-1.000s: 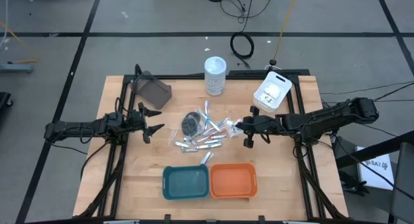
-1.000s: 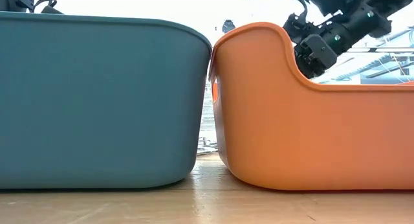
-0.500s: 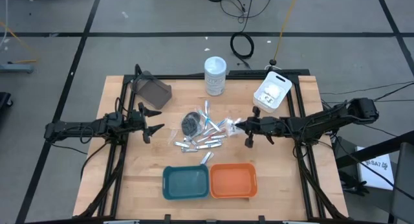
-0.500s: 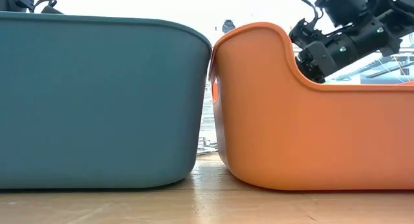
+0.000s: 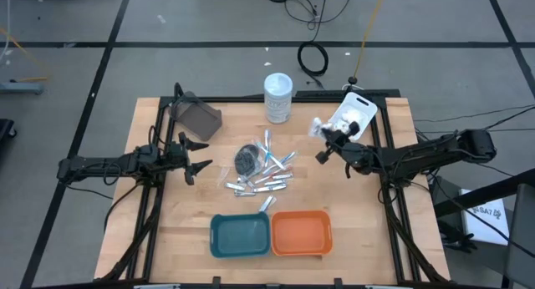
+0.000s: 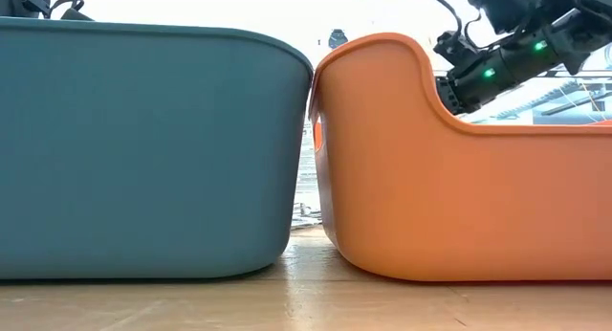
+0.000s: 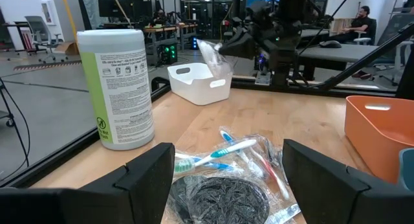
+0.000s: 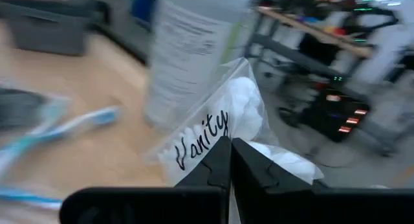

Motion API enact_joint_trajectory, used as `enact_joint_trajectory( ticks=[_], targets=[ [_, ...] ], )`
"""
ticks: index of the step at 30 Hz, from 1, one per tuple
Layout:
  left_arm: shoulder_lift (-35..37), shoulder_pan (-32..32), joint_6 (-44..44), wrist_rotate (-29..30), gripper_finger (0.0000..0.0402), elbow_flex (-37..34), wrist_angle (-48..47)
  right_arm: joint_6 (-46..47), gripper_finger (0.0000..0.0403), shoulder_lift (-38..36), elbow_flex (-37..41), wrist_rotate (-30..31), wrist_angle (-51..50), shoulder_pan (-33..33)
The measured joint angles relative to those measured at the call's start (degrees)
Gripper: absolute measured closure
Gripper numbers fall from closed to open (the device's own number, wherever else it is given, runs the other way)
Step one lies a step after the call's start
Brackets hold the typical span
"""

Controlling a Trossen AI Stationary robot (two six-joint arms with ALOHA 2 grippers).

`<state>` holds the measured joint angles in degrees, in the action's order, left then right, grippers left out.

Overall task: Pick & Place Travel size toiletries
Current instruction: Put the white cotton pack into the white bin

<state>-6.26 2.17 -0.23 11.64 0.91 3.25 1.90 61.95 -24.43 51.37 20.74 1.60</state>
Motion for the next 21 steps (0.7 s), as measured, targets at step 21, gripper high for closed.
enact_joint_trajectory(
  ticks=[21],
  targets=[
    [0.01,0.0,0.0,0.01,0.0121,0.0,0.0,-11.44,0.0403,-11.68,0.0,1.05,-3.41,18.38]
  ],
)
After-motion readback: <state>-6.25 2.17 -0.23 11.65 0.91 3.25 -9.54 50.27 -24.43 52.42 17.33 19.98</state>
